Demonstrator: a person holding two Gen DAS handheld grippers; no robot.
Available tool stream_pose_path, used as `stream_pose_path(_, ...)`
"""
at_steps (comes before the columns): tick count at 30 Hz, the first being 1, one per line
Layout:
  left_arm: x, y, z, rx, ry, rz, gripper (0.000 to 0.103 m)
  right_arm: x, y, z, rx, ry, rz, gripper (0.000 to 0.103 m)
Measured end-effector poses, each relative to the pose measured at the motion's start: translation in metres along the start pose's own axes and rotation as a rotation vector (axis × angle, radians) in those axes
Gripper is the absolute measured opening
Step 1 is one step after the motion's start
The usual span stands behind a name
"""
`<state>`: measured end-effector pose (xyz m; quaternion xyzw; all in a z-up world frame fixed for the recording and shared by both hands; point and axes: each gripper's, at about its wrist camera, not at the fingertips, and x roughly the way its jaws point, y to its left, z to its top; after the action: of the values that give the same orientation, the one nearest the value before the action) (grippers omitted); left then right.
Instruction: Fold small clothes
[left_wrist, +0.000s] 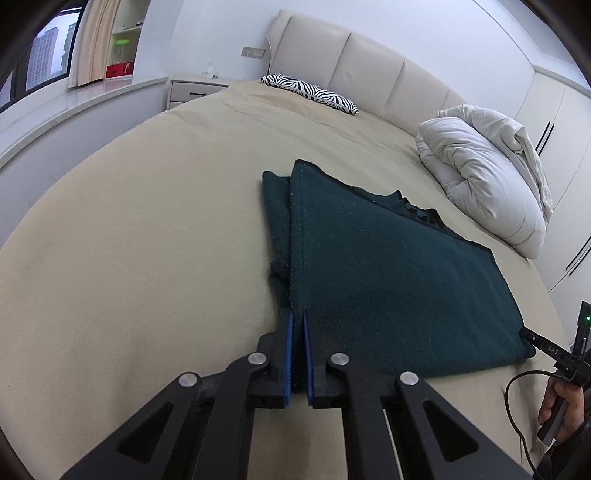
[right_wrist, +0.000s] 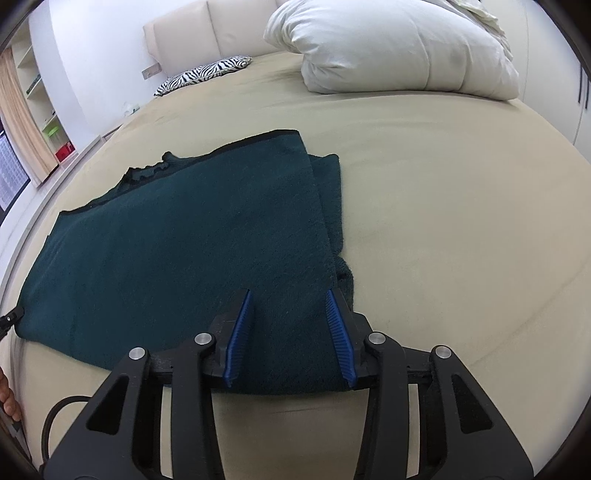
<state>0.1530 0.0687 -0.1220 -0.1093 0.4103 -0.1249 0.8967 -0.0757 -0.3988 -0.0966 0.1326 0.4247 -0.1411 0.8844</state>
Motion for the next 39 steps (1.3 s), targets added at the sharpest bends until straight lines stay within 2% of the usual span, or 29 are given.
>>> stream_pose_path(3, 0.012, 0.006, -0.004, -0.024, 0.033, -0.003, 0.006, 0.003, 0.001, -0.002, -0.017, 0.013, -0.012, 0.026)
stream_pose_path(6, 0.018, 0.013, -0.005, -0.055, 0.047, -0.018, 0.006, 0.002, -0.001, -0.003, -0.006, 0.013, -0.011, 0.026)
stream_pose_path(10, 0.018, 0.012, -0.006, -0.049, 0.042, -0.016, 0.008, -0.001, -0.003, -0.004, -0.005, 0.012, -0.005, 0.026)
stream_pose_path(14, 0.019, 0.011, -0.006, -0.046, 0.045, -0.002, 0.01, 0.0, -0.006, -0.005, 0.0, 0.027, -0.004, 0.007)
stream_pose_path(15, 0.019, 0.011, -0.006, -0.043, 0.045, 0.001, 0.01, 0.0, -0.008, -0.006, 0.006, 0.027, -0.001, 0.005)
stream_pose_path(26, 0.02, 0.008, -0.002, -0.015, 0.069, 0.01, 0.008, -0.019, -0.022, -0.015, 0.107, 0.023, 0.012, 0.001)
stream_pose_path(39, 0.018, 0.008, -0.005, 0.013, 0.072, 0.013, 0.008, -0.007, -0.025, -0.022, 0.108, 0.04, 0.032, 0.002)
